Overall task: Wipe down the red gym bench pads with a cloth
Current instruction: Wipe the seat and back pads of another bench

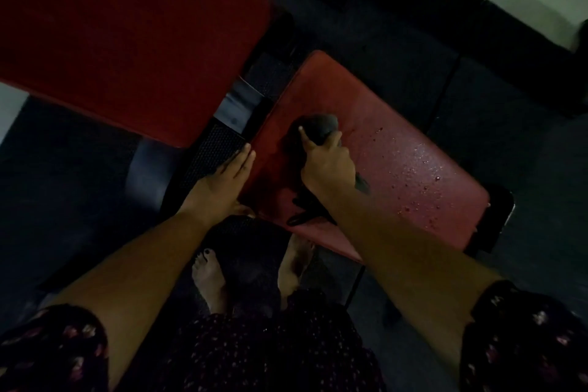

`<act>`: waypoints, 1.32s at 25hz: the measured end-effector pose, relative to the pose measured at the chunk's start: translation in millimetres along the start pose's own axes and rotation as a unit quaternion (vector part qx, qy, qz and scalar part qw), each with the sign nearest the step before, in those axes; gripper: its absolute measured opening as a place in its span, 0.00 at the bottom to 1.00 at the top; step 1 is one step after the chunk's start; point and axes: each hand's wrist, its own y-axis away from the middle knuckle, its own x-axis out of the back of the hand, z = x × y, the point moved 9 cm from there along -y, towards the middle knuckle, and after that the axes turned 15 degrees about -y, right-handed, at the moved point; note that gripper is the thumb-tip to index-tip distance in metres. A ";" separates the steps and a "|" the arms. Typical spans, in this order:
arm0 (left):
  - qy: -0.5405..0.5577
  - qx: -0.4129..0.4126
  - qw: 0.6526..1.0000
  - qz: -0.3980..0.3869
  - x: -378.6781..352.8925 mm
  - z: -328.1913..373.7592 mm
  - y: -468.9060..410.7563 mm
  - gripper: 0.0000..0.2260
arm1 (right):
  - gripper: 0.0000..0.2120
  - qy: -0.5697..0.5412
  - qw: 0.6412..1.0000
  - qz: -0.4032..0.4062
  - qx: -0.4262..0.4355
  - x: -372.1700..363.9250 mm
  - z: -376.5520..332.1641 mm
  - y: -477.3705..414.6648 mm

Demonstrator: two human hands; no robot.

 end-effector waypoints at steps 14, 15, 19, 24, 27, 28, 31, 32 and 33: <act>-0.181 -0.118 0.976 0.004 12.4 8.5 -26.2 0.58 | 0.31 0.272 0.900 -0.158 0.303 -84.2 -21.3 109.6; -0.179 -0.122 0.976 -0.008 11.3 12.3 -26.9 0.57 | 0.31 0.300 0.883 -0.171 0.318 -86.6 -19.5 112.5; -0.162 -0.117 0.979 -0.034 6.6 15.8 -24.1 0.53 | 0.30 0.374 0.816 -0.191 0.397 -76.7 -12.8 104.8; -0.165 -0.165 0.972 -0.007 15.5 7.2 -26.3 0.52 | 0.29 0.394 0.849 -0.100 0.339 -3.2 25.1 30.8; -0.147 -0.184 0.971 -0.026 25.3 10.0 -37.9 0.53 | 0.23 0.371 0.901 -0.049 0.218 61.6 48.6 -18.7; -0.168 -0.197 0.966 -0.024 27.1 18.8 -42.6 0.54 | 0.22 0.350 0.918 -0.033 0.185 74.9 53.1 -31.1; -0.206 -0.213 0.955 -0.028 27.4 51.1 -54.2 0.57 | 0.23 0.308 0.939 -0.022 0.149 85.8 61.3 -47.5; -0.217 -0.209 0.953 -0.030 24.8 57.8 -56.9 0.57 | 0.23 0.279 0.950 -0.024 0.137 88.9 64.5 -51.1; -0.229 -0.203 0.952 -0.029 22.1 61.1 -58.9 0.56 | 0.24 0.239 0.964 -0.022 0.114 94.1 68.4 -55.5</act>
